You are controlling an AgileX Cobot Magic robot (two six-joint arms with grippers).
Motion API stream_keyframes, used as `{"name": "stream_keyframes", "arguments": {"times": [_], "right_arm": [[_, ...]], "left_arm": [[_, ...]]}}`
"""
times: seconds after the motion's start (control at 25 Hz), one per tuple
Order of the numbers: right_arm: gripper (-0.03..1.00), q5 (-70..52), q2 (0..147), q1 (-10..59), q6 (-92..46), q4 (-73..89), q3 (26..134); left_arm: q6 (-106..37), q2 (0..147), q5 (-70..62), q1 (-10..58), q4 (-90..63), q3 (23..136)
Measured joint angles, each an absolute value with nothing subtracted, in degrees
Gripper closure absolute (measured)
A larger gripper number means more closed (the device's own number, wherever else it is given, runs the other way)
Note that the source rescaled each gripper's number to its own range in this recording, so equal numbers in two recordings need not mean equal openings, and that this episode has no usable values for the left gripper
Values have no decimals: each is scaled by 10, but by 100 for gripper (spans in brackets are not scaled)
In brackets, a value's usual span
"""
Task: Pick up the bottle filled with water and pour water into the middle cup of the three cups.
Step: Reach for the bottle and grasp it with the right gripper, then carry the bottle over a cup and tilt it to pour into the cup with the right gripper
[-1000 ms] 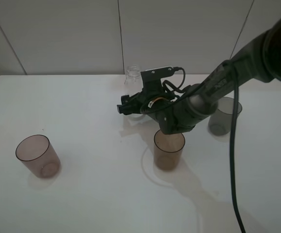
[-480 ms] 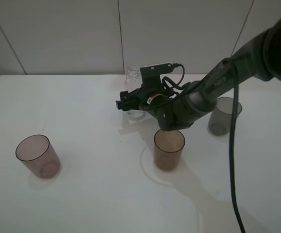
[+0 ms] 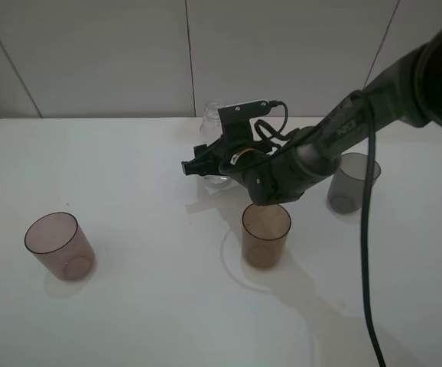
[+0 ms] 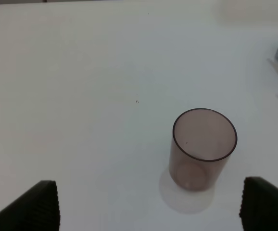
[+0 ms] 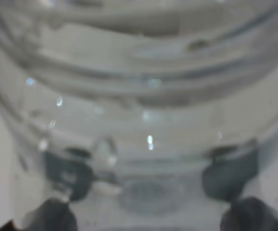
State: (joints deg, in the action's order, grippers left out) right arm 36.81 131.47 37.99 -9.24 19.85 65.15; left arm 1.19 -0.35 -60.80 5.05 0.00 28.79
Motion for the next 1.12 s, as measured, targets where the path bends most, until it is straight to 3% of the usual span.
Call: {"name": "stream_keyframes", "arguments": {"times": [0.44,0.84,1.12], "right_arm": [[95,316,1285,379,-162,200,652],[95,48,1095,340,-260,182,648],[95,0,949,327,-261,139,549]], "left_arm": [[12,-3,-608,50,0,288],[12,-3,-608,50,0,288],[12,-3,-608,50,0,288]]}}
